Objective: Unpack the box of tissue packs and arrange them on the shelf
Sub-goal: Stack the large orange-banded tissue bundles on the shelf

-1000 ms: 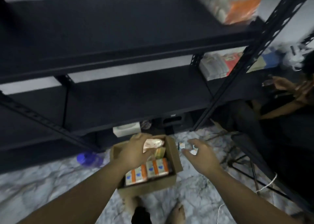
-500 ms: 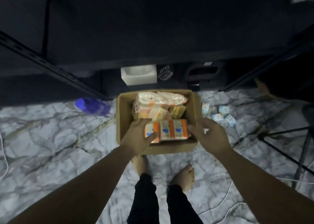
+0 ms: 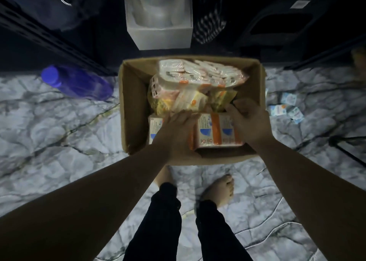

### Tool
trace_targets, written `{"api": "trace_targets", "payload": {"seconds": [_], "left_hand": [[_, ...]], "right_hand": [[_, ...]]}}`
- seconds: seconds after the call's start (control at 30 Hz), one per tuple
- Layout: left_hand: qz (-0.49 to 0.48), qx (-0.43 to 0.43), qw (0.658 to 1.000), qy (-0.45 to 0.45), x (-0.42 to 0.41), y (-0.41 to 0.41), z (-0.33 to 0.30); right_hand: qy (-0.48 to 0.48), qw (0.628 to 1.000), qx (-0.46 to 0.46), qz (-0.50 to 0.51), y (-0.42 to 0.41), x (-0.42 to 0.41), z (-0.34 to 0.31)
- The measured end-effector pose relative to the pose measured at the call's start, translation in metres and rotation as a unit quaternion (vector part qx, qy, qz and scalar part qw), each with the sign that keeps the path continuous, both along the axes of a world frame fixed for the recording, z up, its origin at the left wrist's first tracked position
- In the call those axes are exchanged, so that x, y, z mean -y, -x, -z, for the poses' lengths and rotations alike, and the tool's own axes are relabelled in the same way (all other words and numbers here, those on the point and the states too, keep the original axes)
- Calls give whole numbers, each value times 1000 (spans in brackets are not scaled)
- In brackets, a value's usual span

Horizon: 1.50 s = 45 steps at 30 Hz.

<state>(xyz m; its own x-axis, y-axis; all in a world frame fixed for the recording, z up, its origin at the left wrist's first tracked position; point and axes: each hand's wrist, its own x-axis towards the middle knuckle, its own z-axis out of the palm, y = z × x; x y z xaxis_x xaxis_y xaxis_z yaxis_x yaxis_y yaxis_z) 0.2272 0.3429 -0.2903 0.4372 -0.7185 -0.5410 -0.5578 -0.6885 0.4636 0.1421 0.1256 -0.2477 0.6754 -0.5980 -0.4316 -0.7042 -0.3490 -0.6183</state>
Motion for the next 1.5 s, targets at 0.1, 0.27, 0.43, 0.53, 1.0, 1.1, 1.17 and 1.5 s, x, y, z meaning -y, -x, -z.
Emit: {"api": "trace_targets", "payload": {"seconds": [0.1,0.27,0.43,0.53,1.0,1.1,1.17,1.5], "left_hand": [[4,21,1000,14,5,-1,1],[-18,23,1000,6,14,-7,-8],[10,29,999,-13,28,0,-2],[-11,44,999,-9,28,5,2],[-294,-8,939,175,-30,-30,-66],[-400,-27,891,215,-45,-39,-86],[-455,-56,854,245,-53,-45,-91],[-578,-108,769,251,-79,-47,-65]], "right_hand": [[21,1000,13,-6,-7,6,0],[2,1000,24,-13,-12,11,-16],[-8,1000,29,-4,-14,10,-22],[3,999,33,-5,-7,12,-17],[116,993,26,28,-21,32,-63],[96,995,4,-40,-47,19,-51],[73,995,-6,-70,-67,6,-37],[194,949,-2,-248,-128,-53,30]]}}
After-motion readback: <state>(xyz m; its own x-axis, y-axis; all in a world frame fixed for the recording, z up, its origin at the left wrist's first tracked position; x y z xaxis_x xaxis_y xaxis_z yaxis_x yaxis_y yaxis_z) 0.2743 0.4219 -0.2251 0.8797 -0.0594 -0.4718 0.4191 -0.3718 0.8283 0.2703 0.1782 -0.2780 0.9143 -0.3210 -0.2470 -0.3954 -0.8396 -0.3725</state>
